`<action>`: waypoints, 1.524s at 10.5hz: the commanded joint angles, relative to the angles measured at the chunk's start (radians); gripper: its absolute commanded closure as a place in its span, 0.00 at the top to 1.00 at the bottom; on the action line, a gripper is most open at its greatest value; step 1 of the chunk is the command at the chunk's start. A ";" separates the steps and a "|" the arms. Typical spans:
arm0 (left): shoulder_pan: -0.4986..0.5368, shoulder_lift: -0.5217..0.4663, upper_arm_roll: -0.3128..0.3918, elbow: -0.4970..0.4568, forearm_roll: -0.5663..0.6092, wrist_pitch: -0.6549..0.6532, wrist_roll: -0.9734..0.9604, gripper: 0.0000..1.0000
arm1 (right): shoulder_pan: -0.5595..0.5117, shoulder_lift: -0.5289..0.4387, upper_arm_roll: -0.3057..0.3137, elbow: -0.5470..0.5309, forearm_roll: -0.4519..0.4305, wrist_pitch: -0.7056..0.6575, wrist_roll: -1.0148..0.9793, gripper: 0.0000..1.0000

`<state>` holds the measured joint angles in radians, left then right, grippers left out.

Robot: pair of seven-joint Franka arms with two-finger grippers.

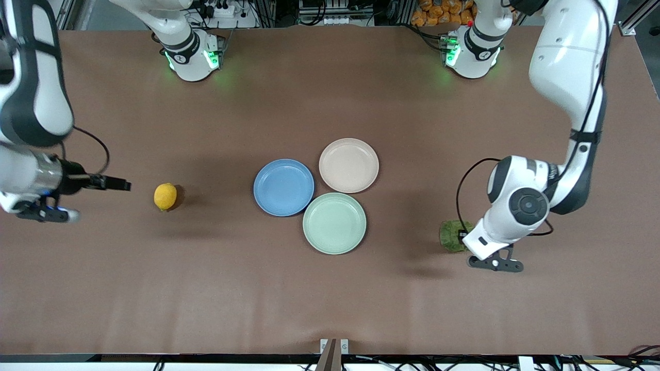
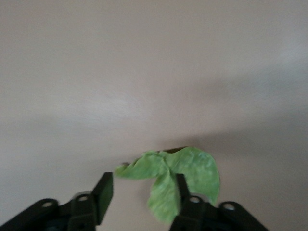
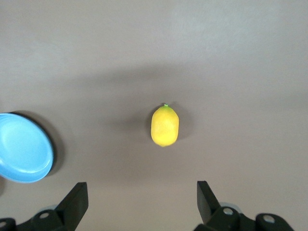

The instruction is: Pick lemon and lettuce from blue and beige plates

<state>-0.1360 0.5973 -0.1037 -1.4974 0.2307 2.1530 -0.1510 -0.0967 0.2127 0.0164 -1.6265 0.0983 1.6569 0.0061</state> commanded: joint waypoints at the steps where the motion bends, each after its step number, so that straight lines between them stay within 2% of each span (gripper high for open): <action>1: -0.037 -0.238 0.012 0.018 0.018 -0.201 0.019 1.00 | 0.002 -0.026 0.013 0.162 -0.020 -0.170 -0.008 1.00; 2: -0.040 -0.334 0.013 0.017 -0.031 -0.235 0.019 1.00 | 0.006 -0.026 0.010 0.227 -0.020 -0.225 -0.009 1.00; 4: -0.031 -0.476 0.027 0.014 -0.161 -0.339 0.019 1.00 | 0.006 -0.083 0.011 0.251 -0.022 -0.256 -0.011 1.00; 6: 0.013 -0.545 0.029 0.011 -0.179 -0.410 0.022 1.00 | 0.008 -0.131 0.010 0.241 -0.037 -0.262 -0.011 1.00; 8: 0.044 -0.580 0.030 0.011 -0.200 -0.465 0.022 1.00 | 0.018 -0.148 0.034 0.240 -0.119 -0.275 -0.011 1.00; 11: 0.044 -0.599 0.048 0.016 -0.215 -0.534 0.021 1.00 | 0.015 -0.177 0.051 0.174 -0.137 -0.214 -0.009 1.00; 13: 0.020 -0.600 0.099 0.019 -0.234 -0.559 0.007 1.00 | 0.017 -0.188 0.053 0.162 -0.141 -0.207 -0.012 1.00; 15: -0.008 -0.607 0.163 0.019 -0.232 -0.559 0.022 1.00 | 0.050 -0.187 0.060 0.168 -0.236 -0.204 -0.014 1.00; 16: 0.007 -0.605 0.162 0.019 -0.226 -0.559 0.024 1.00 | 0.051 -0.184 0.060 0.169 -0.232 -0.207 -0.011 1.00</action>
<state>-0.1248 0.0123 0.0340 -1.4650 0.0259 1.6049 -0.1467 -0.0622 0.0577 0.0722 -1.4287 -0.0971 1.4403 -0.0022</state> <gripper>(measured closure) 0.000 0.000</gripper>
